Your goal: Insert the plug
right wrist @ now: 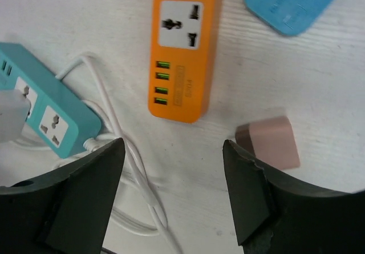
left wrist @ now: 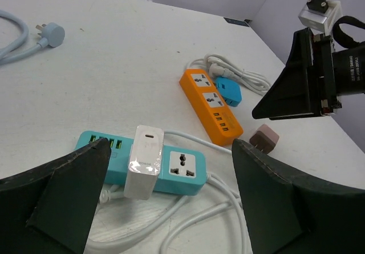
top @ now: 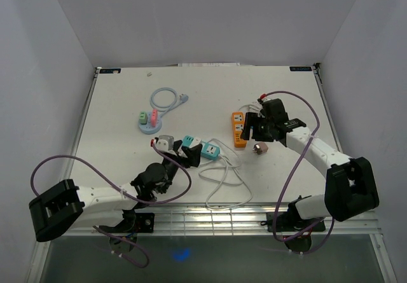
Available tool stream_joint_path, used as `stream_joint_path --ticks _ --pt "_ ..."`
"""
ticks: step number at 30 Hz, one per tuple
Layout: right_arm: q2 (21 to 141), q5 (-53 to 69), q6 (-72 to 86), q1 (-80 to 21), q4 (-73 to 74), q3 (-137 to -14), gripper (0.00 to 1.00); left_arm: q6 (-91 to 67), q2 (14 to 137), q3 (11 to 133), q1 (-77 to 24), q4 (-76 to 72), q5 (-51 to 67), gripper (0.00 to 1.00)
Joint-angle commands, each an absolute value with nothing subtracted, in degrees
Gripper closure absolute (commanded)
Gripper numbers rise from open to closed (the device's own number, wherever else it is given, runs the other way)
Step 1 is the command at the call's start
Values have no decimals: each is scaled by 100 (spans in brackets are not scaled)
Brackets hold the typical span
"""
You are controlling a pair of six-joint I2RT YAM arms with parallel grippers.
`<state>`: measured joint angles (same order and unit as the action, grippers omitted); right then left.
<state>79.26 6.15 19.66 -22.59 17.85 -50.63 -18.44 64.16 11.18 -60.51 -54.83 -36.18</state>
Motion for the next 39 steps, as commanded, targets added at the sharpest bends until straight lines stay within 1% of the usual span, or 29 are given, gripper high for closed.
stream_joint_path --ticks 1,3,4,5,7,9,13,16,22,31,39 --pt "7612 -394 2774 -2206 2328 -5098 24 -2460 5812 1379 -6073 -3869 -3612 2" --pt "7497 -816 3258 -2206 2610 -5080 22 -2662 5652 1564 -6073 -3317 -3656 2" --pt "7480 -991 3783 -2206 2776 -5106 22 -2759 5599 1634 -6073 -3113 -3717 2" --pt "7471 -1359 4066 -2215 3143 -5185 22 -2838 5512 1774 -6073 -2946 -3761 2" --pt "7541 -1695 4707 -2215 3584 -5334 21 -2970 5450 1889 -6073 -2559 -3806 2" --pt "7672 -2099 5157 -2224 4234 -5607 20 -3006 5397 1934 -6073 -2444 -3797 2" --pt "8032 -2460 5993 -2224 5007 -5985 19 -3058 5388 1960 -6073 -2321 -3814 2" --pt "8349 -2645 6486 -2224 5317 -6187 18 -3059 5379 1978 -6073 -2206 -3841 2" --pt "8797 -2733 6995 -2232 5300 -6415 18 -2945 5134 1969 -6073 -2127 -3876 2" --pt "9254 -2848 7286 -2215 5150 -6706 18 -2971 4931 1925 -6073 -1986 -3867 2" --pt "9615 -2646 7575 -2215 4729 -6452 21 -2865 4966 1986 -6073 -1890 -3920 2"
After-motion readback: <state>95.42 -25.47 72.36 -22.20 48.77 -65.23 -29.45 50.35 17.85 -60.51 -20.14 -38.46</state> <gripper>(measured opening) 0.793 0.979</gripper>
